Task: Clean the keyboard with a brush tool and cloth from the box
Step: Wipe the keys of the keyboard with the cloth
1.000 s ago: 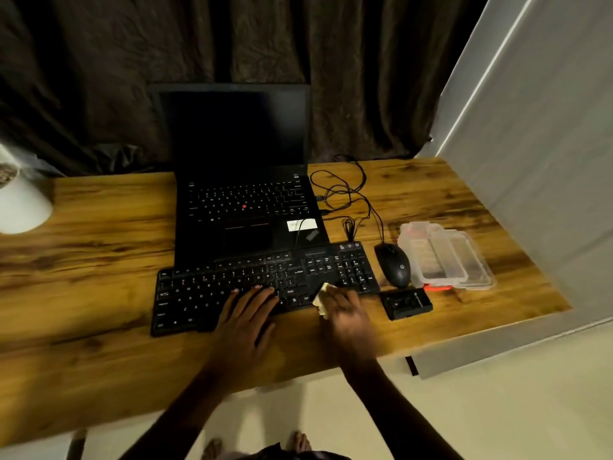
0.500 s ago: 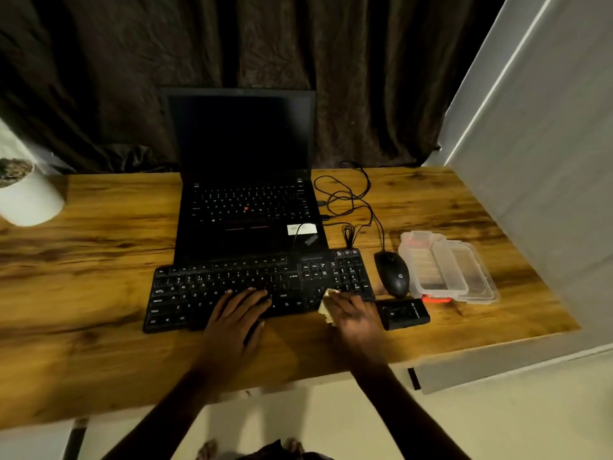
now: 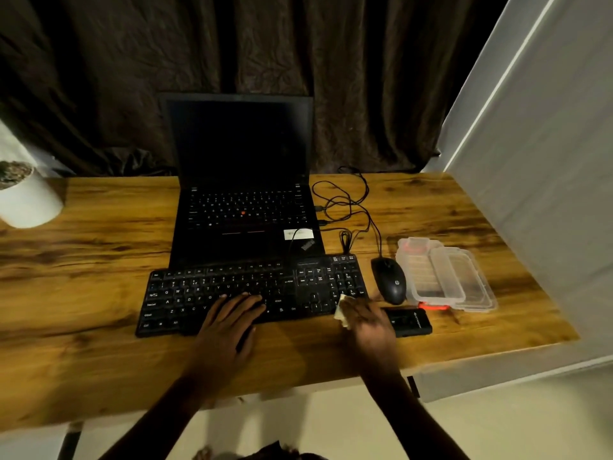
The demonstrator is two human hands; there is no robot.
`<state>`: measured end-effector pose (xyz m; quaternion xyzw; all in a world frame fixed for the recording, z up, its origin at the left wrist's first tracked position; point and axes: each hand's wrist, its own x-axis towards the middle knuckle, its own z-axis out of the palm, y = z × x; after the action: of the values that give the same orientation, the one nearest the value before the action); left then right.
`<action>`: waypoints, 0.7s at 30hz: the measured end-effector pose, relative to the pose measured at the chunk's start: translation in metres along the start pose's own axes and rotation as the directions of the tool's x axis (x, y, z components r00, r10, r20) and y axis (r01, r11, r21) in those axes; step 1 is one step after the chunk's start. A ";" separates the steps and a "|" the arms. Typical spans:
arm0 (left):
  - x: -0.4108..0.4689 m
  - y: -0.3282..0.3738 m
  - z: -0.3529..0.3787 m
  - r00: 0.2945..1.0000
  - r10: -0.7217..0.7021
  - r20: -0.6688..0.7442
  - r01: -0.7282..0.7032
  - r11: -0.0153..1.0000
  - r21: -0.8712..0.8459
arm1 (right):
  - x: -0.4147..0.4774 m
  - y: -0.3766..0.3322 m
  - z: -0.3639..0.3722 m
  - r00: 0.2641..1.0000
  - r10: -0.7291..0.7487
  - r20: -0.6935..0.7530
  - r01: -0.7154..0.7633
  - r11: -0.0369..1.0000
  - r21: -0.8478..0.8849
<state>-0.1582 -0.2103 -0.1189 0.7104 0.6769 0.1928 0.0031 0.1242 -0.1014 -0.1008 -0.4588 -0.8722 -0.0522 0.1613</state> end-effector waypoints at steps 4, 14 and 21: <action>0.000 0.000 -0.001 1.000 -0.004 0.001 0.004 1.000 -0.001 | 0.004 -0.003 -0.008 0.971 0.195 0.141 -0.201 0.979 0.032; 0.000 0.001 -0.001 1.000 -0.013 0.019 0.013 1.000 0.015 | 0.013 -0.010 -0.025 0.945 0.256 0.203 -0.281 0.954 0.104; 0.001 0.003 -0.002 1.000 -0.017 0.002 0.017 1.000 -0.006 | 0.027 -0.031 -0.025 0.910 0.159 0.384 -0.200 0.977 0.070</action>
<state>-0.1561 -0.2101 -0.1160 0.7048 0.6823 0.1942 0.0074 0.0909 -0.1039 -0.0662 -0.5290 -0.8426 0.0988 0.0198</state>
